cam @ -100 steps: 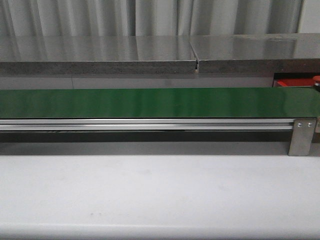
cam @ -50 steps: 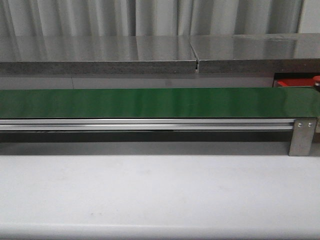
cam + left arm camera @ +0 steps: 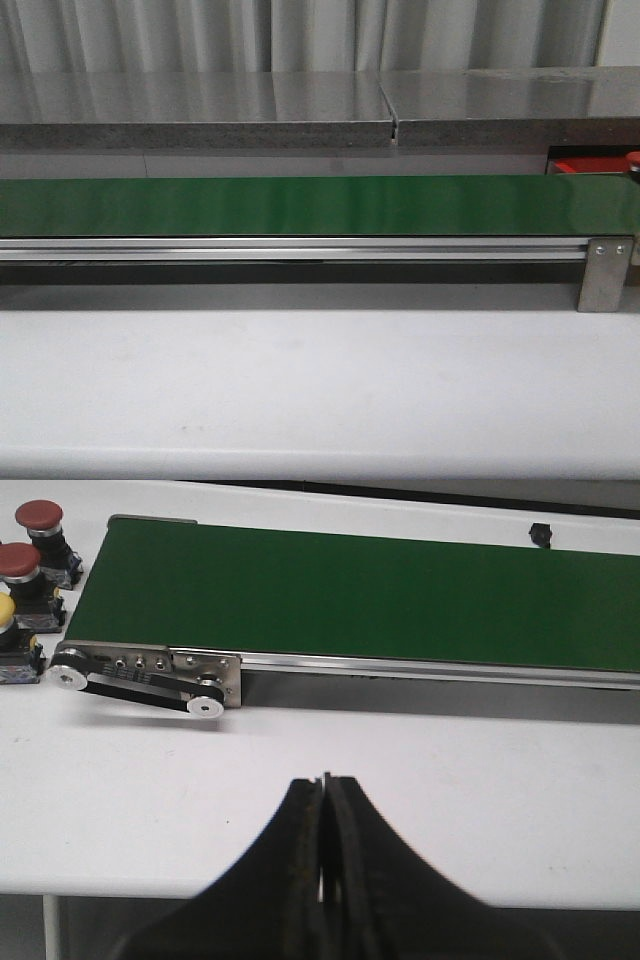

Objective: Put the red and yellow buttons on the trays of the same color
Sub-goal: 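Move the left gripper over the cluster of red and yellow buttons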

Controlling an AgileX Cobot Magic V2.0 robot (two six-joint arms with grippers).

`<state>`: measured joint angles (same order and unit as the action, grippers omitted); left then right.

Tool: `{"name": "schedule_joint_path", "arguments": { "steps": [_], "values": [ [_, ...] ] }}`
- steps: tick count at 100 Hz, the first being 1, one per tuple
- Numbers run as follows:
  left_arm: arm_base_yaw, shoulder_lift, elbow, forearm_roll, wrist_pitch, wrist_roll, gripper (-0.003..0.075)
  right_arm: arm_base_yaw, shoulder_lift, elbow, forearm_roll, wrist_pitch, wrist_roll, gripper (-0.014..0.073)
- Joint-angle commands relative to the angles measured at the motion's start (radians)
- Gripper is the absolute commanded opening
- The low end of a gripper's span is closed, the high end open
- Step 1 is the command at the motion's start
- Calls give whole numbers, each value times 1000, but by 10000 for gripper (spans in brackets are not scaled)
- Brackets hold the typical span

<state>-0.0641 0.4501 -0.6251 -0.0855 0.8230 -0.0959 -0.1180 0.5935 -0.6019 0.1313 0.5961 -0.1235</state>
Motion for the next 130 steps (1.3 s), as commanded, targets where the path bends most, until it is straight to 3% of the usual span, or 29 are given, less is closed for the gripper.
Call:
{"name": "schedule_joint_path", "arguments": {
  "steps": [1,39,57,108,117,122,130],
  "values": [
    [2,4,-25,-12,-67,-9,-20,-1,0,-24,-4,-66,0,-117],
    [2,11,-25,8,-127,-9,-20,-1,0,-24,-4,-66,0,-117],
    [9,100,-32,33,-172,-9,-20,-1,0,-24,-4,-66,0,-117],
    [308,489,-235,-5,-236,-9,-16,-1,0,-24,-4,-66,0,-117],
    [326,560,-281,-5,-231,-9,61,-1,0,-24,-4,-66,0,-117],
    [337,600,-306,-5,-221,-9,155,-1,0,-24,-4,-66,0,-117],
    [353,660,-346,-17,-208,-9,373,-1,0,-24,-4,-66,0,-117]
  ]
}}
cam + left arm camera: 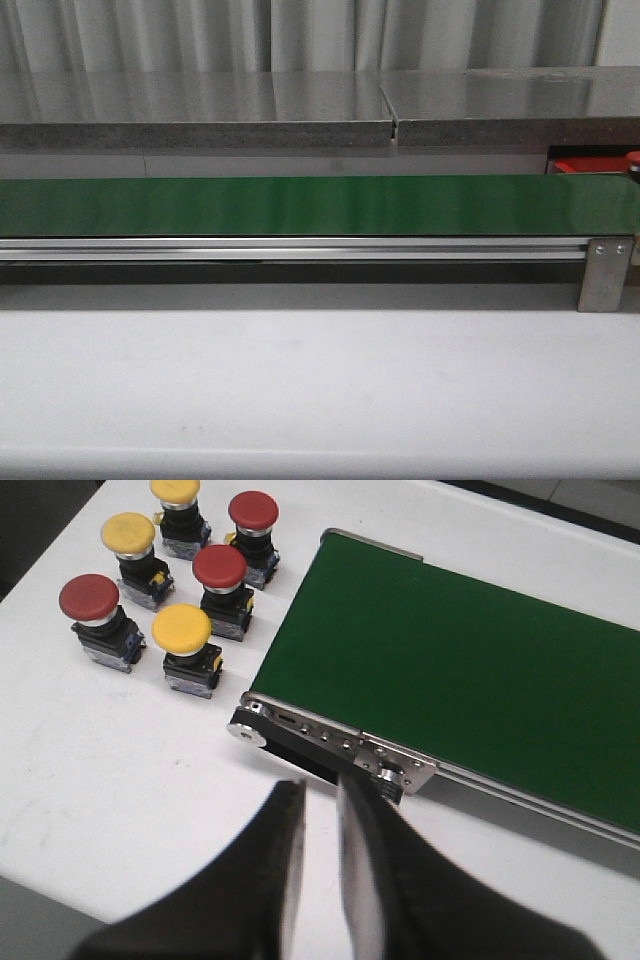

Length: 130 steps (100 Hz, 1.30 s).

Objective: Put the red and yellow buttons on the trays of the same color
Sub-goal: 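Move the left gripper over the cluster of red and yellow buttons, then lower the left gripper and grasp a yellow button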

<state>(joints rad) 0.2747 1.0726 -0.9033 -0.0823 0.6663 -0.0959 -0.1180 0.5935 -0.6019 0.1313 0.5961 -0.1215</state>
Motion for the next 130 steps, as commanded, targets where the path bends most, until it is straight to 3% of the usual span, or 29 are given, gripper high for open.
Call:
{"name": "schedule_joint_path", "arguments": {
  "steps": [1,7,14,57,130],
  "values": [
    [15,48,-74,-24,-49,-9,391,-1,0,-24,-4,-66,-2,-117],
    [32,88,-101,-41,-39,-29,527,-1,0,-24,-4,-66,-2,-117],
    [55,143,-141,-43,-7,-56,582,-1,0,-24,-4,-66,-2,-117],
    [177,506,-416,-72,195,-56,546,-1,0,-24,-4,-66,-2,-117],
    [187,850,-645,-78,171,-56,546,-1,0,-24,-4,-66,-2,-117]
  ]
}}
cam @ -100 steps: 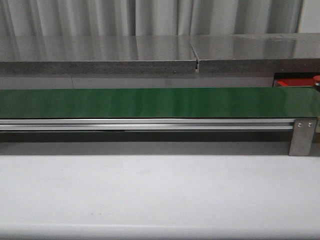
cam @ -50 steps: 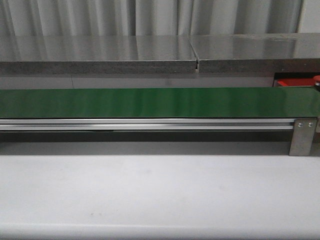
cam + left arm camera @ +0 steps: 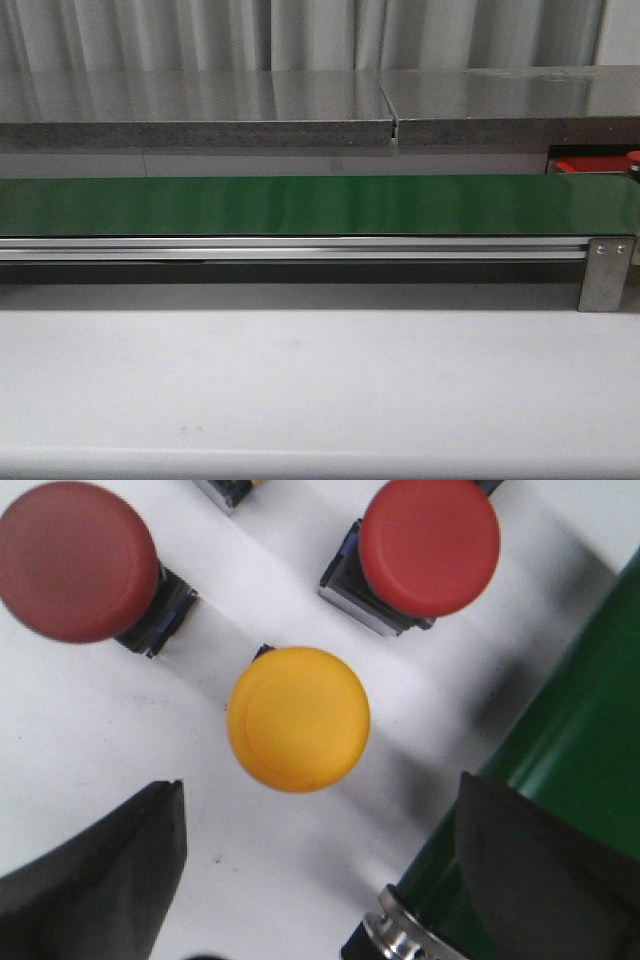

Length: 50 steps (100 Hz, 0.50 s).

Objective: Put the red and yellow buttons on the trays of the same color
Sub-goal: 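Lower the left gripper and grasp a yellow button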

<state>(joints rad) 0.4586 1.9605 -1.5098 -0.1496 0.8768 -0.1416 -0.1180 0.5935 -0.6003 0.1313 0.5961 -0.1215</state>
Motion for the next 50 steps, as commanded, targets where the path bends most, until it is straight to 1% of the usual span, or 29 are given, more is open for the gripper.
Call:
{"name": "schedule_joint_path", "arguments": {
  "steps": [1,34,41,50],
  "values": [
    [3,-38,-41,-10,-41,-10,546,-1,0,-25,-4,-66,-2,-117],
    [14,16,-45,-15,-98,-9,540,-1,0,-25,-4,-66,-2,-117],
    [14,16,-45,-15,-118,-9,501,-1,0,-25,-4,-66,-2,-117],
    [14,16,-45,-21,-124,-7,405,-1,0,-25,-4,-66,-2,-117]
  ]
}}
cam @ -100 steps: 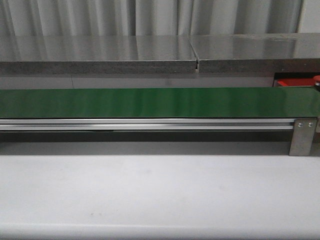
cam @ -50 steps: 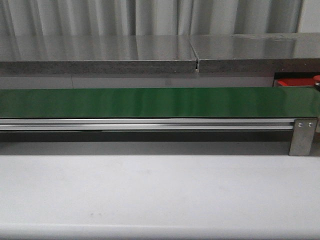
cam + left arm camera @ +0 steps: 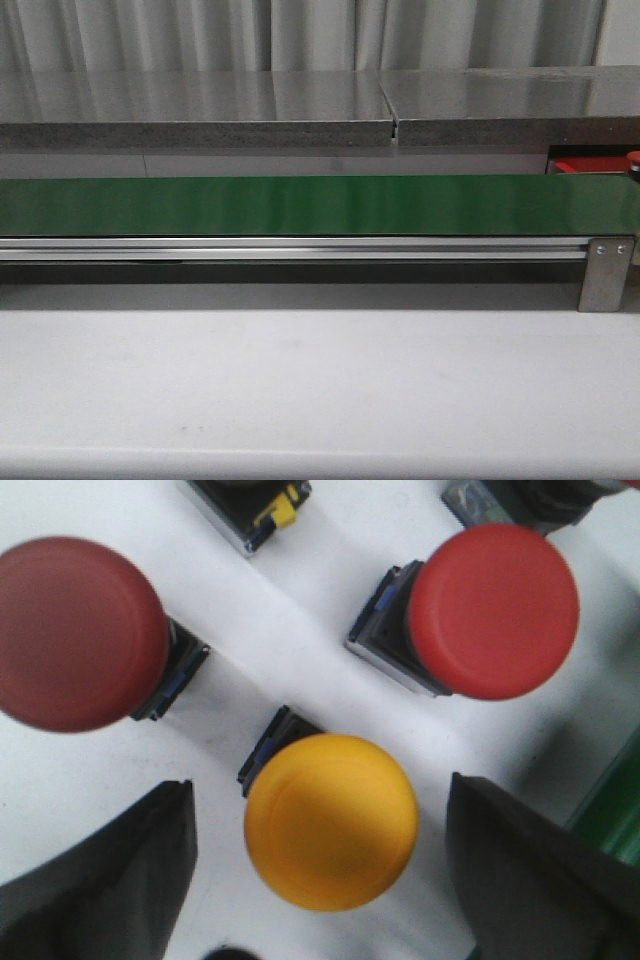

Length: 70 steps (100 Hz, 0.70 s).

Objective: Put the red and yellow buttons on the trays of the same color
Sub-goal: 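Lower the left gripper and grasp a yellow button, then carry the yellow button onto the green belt and open the left gripper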

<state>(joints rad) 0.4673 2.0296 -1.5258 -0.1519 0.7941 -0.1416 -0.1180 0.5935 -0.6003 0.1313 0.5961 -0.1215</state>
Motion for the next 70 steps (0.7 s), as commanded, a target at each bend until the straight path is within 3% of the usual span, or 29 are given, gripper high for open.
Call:
{"name": "schedule_joint_path", "arguments": {
  "steps": [1,13,23,70],
  "values": [
    [5,-53,-29,-19,-41,-7,398,-1,0,-25,-4,-66,-2,-117],
    [5,-53,-29,-19,-50,-2,270,-1,0,-25,-4,-66,-2,-117],
    [5,-53,-29,-19,-56,-2,223,-1,0,-25,-4,-66,-2,-117],
    [-1,-218,11,-10,-5,7,221,-1,0,-25,-4,-66,-2,-117]
  ]
}}
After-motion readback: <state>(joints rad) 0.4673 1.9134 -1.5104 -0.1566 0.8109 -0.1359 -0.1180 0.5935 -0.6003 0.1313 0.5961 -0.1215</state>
